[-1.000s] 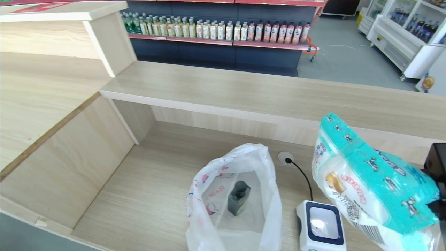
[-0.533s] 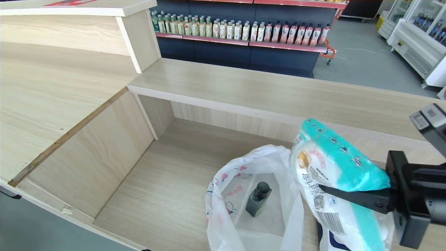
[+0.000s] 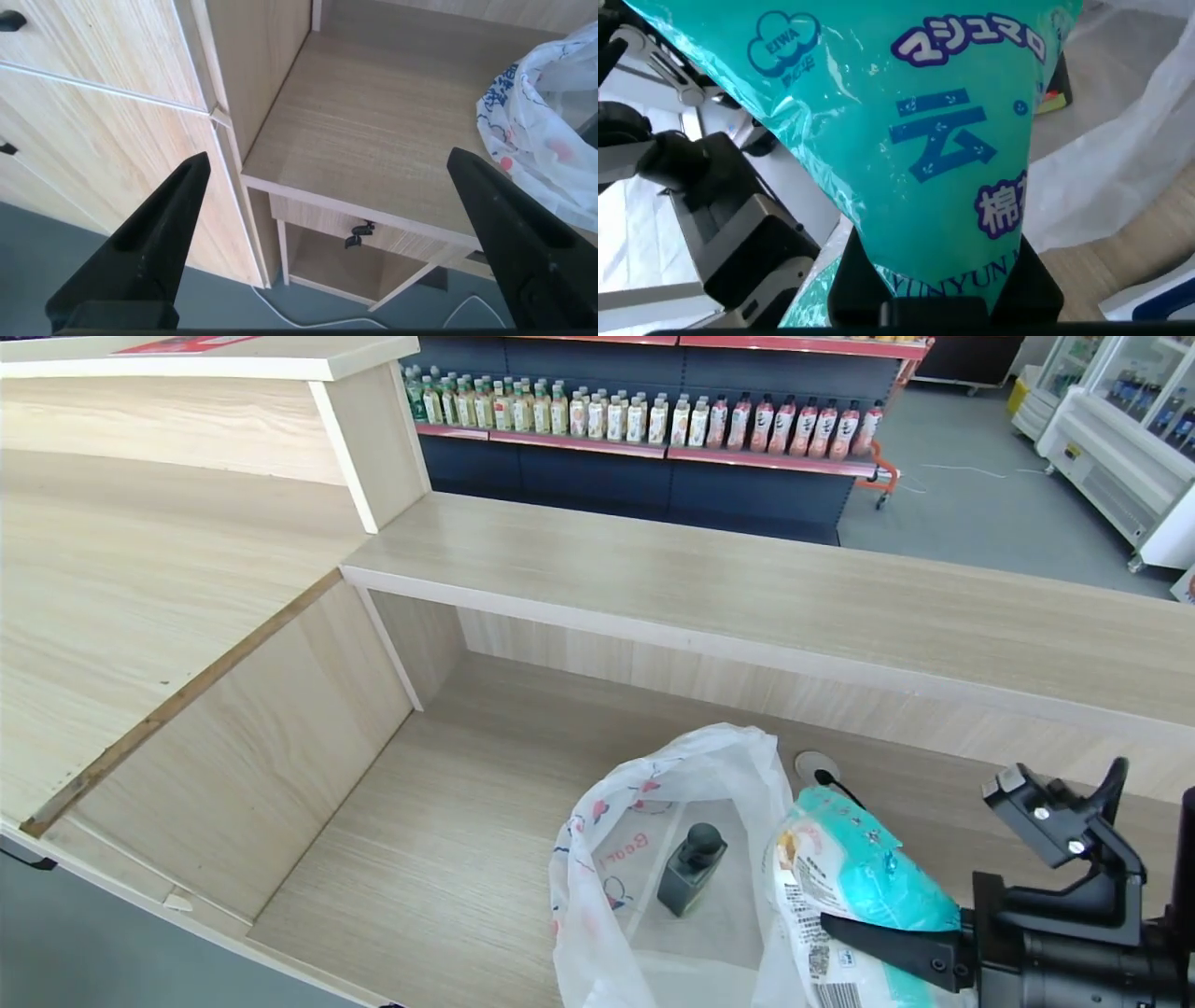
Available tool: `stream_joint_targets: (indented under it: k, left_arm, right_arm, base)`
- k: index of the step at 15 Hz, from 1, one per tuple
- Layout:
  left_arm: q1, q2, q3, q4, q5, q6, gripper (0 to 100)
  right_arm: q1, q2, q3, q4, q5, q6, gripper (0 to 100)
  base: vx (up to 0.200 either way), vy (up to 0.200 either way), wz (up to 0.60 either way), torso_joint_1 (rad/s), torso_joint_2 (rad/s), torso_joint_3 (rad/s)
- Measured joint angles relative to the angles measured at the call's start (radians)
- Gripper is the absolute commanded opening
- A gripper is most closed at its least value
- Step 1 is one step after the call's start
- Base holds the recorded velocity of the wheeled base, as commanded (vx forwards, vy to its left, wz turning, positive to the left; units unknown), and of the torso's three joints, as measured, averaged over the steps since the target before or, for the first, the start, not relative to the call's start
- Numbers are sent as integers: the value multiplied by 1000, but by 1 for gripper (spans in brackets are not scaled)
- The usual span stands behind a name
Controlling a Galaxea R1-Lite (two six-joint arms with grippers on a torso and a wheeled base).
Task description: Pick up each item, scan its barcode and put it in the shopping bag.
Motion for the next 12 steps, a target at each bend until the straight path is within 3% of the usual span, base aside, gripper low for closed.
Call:
stream_joint_targets:
  k: [3,7,10,12]
  left_arm:
    - [0,0,0,0,0,0,100]
    - [0,0,0,0,0,0,100]
    - [0,0,0,0,0,0,100]
    - [0,0,0,0,0,0,100]
  right_arm:
    - [-43,57,40,-34,-13,59,0]
    - [-83,170,48,-149,-136,61,0]
    - [-76,265,36,-318,-192,81,0]
    - [-21,291,6,-356,-200,70,0]
  base:
    - [0,0,0,0,0,0]
    - [0,0,0,0,0,0]
    - [0,0,0,0,0,0]
    - [0,0,0,0,0,0]
